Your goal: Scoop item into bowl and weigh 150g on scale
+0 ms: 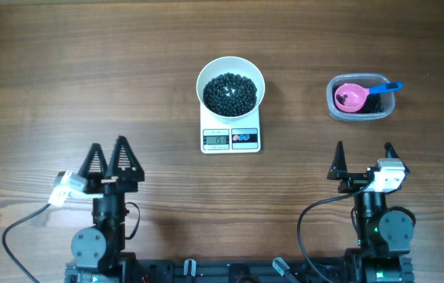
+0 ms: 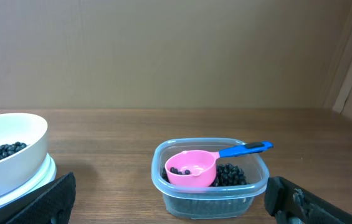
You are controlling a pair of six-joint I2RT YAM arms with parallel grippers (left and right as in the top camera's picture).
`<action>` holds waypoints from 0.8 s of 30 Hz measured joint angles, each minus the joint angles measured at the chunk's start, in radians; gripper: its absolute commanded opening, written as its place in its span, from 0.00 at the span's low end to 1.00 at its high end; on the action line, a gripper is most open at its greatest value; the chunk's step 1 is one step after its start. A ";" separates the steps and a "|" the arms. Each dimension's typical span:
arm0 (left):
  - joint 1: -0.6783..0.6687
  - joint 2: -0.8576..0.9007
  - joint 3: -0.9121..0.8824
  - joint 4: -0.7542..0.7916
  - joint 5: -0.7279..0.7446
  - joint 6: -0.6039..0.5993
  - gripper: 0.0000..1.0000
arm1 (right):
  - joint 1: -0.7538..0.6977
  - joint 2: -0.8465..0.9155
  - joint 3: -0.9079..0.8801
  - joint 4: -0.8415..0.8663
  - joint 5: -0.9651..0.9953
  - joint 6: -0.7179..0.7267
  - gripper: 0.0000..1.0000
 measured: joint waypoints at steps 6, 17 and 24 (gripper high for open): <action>-0.012 0.000 -0.001 -0.109 0.097 0.327 1.00 | 0.000 0.000 0.000 0.000 0.000 0.000 1.00; -0.012 0.001 0.000 -0.255 0.121 0.428 1.00 | 0.000 0.000 0.000 0.000 0.000 0.000 1.00; -0.012 0.001 0.000 -0.255 0.121 0.431 1.00 | 0.000 0.000 0.000 0.000 0.000 0.000 1.00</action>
